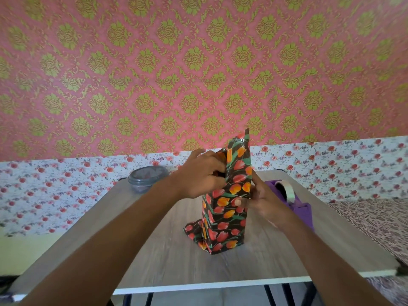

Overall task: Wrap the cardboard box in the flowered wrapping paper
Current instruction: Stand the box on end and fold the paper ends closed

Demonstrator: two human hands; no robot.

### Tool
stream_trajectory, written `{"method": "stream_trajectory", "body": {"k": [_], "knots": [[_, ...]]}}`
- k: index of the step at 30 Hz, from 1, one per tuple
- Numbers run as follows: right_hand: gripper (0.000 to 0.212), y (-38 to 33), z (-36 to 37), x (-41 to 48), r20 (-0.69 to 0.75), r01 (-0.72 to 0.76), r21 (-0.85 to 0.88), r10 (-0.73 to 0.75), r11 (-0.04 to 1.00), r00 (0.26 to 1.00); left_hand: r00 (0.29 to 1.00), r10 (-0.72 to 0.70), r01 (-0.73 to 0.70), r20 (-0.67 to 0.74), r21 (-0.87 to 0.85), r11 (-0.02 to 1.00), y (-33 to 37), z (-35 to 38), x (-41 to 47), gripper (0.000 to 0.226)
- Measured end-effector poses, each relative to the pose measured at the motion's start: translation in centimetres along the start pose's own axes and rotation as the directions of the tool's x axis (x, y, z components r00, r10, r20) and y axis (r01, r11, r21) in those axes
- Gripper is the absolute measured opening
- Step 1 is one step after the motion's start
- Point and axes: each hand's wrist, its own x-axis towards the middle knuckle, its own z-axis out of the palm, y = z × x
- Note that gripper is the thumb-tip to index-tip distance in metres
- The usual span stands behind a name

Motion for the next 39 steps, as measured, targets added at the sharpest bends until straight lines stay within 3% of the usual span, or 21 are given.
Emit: {"method": "stream_trajectory", "body": {"k": [2,3,6,7,9,11,14,16,20,24,28,30,35,36,39], "knots": [[0.090,0.0,0.0,-0.1,-0.003,0.001,0.013,-0.001,1.000,1.000,0.999,-0.022,0.010,-0.049,-0.241,0.971,0.5,-0.4,0.1,0.019],[0.090,0.1,0.0,-0.1,-0.005,0.005,0.018,-0.004,1.000,1.000,0.983,-0.065,-0.001,-0.169,-0.360,0.933,0.5,-0.5,0.2,0.021],[0.090,0.3,0.1,-0.3,-0.005,0.012,0.029,-0.012,1.000,1.000,0.831,-0.231,-0.008,-0.506,-0.427,0.904,-0.1,-0.6,0.9,0.018],[0.089,0.4,0.1,-0.3,-0.006,0.011,0.032,-0.011,0.999,1.000,0.823,-0.273,0.042,-0.498,-0.426,0.904,-0.3,-0.6,1.3,0.026],[0.089,0.4,0.0,-0.2,-0.011,0.006,0.035,-0.005,0.999,1.000,0.877,-0.363,0.179,-0.316,-0.488,0.854,-0.6,-0.6,2.2,0.047],[0.088,0.3,0.0,-0.1,-0.008,0.004,0.033,-0.004,0.999,1.000,0.893,-0.383,0.249,-0.235,-0.452,0.857,-0.8,-0.4,3.0,0.039],[0.088,0.4,-0.1,-0.1,-0.015,0.003,0.039,-0.002,0.999,1.000,0.856,-0.346,0.212,-0.384,-0.349,0.913,-0.6,0.1,3.8,0.021],[0.091,0.7,-0.1,0.0,-0.029,0.007,0.052,-0.006,0.999,1.000,0.812,-0.346,0.166,-0.471,-0.383,0.909,-0.6,0.7,4.0,0.016],[0.093,1.0,0.0,0.2,-0.031,0.012,0.066,-0.010,0.998,0.999,0.742,-0.480,0.165,-0.468,-0.567,0.807,-0.5,1.8,3.6,0.026],[0.091,1.2,0.0,0.4,-0.030,0.003,0.073,-0.001,0.997,1.000,0.717,-0.432,0.100,-0.548,-0.531,0.841,-0.5,1.7,3.4,0.018],[0.094,1.3,-0.1,0.3,-0.036,-0.005,0.068,0.008,0.998,0.999,0.588,-0.487,0.054,-0.646,-0.570,0.820,-0.6,1.0,4.0,0.020],[0.096,1.3,-0.2,0.3,-0.035,-0.009,0.063,0.011,0.998,0.999,0.576,-0.557,-0.003,-0.598,-0.683,0.731,-0.9,0.7,4.4,0.014],[0.099,1.0,-0.2,0.0,-0.032,-0.008,0.042,0.009,0.999,0.999,0.669,-0.648,-0.192,-0.365,-0.927,0.324,-2.4,0.3,3.6,0.025],[0.097,0.9,-0.2,-0.1,-0.031,-0.009,0.029,0.010,1.000,0.999,0.687,-0.654,-0.150,-0.318,-0.942,0.300,-2.9,0.2,3.5,0.026],[0.097,0.8,-0.1,-0.1,-0.037,-0.019,0.010,0.019,1.000,0.999,0.784,-0.619,0.179,-0.047,-0.938,0.297,-3.8,0.3,3.5,0.039]]}}
